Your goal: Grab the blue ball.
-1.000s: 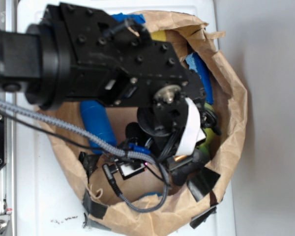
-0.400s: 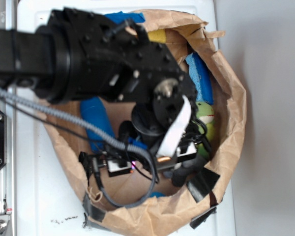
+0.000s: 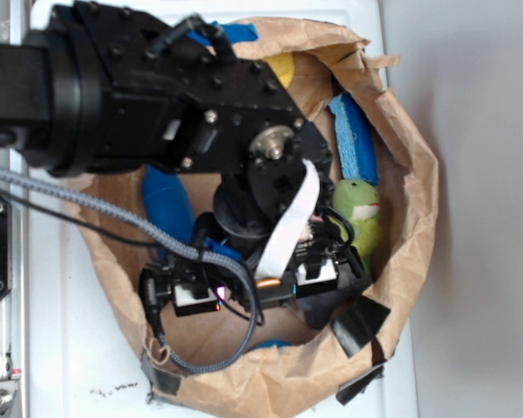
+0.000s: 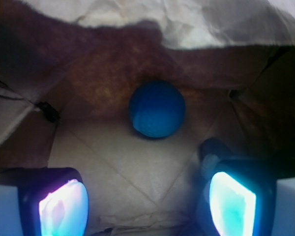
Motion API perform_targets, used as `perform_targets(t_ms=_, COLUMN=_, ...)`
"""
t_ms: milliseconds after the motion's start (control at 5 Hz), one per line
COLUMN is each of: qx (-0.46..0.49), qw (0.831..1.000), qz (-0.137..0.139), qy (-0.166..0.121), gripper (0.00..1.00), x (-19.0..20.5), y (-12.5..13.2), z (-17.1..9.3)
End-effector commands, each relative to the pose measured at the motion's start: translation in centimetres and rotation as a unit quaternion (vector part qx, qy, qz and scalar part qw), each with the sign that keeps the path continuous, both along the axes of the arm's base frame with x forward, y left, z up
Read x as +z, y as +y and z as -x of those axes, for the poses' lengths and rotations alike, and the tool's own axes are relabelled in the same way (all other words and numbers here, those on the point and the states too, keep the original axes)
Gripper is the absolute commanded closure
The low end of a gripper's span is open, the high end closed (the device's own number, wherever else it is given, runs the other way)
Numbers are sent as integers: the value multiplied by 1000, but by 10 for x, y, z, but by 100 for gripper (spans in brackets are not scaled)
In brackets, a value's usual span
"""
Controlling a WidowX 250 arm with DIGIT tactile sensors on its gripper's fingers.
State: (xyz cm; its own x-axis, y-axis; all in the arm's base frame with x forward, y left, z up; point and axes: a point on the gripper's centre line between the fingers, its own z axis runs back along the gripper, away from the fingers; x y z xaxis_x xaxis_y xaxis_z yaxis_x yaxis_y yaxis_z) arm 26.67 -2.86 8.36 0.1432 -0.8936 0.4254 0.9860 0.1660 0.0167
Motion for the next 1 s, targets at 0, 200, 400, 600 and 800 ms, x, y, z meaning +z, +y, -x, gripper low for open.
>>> perform_targets(t_ms=0, qx=-19, qw=999, qz=8, qy=-24, gripper=0, x=5, y=-23, z=-5)
perform_targets(t_ms=200, qx=-26, qw=1000, qz=6, qy=-14, gripper=0, x=-3, y=-32, z=-6)
perform_targets(t_ms=400, qx=-34, qw=999, qz=16, qy=-9, gripper=0, x=-12, y=-41, z=-6)
perform_targets(t_ms=600, qx=-31, qw=999, qz=28, qy=-17, gripper=0, x=-17, y=-43, z=-11)
perform_targets(t_ms=800, qx=-21, qw=999, qz=38, qy=-33, gripper=0, x=-23, y=-47, z=-16)
